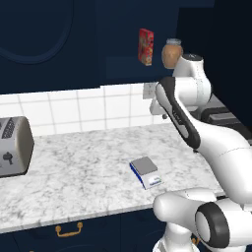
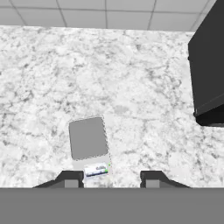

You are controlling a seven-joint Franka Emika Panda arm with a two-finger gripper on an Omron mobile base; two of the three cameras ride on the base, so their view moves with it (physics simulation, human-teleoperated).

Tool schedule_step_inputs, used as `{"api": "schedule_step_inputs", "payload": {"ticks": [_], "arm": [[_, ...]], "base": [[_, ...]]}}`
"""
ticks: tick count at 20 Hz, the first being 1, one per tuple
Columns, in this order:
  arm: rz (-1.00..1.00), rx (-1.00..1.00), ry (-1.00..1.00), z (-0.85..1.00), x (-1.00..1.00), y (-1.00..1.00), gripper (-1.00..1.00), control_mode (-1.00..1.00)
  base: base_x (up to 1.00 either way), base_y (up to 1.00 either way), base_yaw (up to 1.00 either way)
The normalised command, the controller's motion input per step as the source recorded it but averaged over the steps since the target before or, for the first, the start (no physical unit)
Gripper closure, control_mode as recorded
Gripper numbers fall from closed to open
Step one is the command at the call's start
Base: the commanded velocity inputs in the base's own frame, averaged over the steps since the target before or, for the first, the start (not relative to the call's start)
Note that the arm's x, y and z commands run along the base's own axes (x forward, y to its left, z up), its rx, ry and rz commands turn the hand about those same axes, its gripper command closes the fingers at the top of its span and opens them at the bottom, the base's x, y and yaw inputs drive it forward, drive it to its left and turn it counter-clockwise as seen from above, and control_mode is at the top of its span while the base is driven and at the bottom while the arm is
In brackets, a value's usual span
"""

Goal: Pick the honey bottle and place it on the digital scale for weighing, and close the cabinet.

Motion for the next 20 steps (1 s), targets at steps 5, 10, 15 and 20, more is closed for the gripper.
{"api": "schedule_step_inputs", "payload": {"ticks": [5,10,15,20], "arm": [[0.06,0.0,-0.03,0.03,-0.29,0.15,-1.0,-1.0],[-0.01,-0.05,-0.48,0.73,-0.54,0.02,-1.0,-1.0],[-0.09,-0.09,-0.57,0.73,-0.29,0.01,-1.0,-1.0],[-0.17,-0.09,-0.63,0.77,-0.15,0.07,-1.0,-1.0]], "base": [[0.0,0.0,0.0],[0.0,0.0,0.0],[0.0,0.0,0.0],[0.0,0.0,0.0]]}}
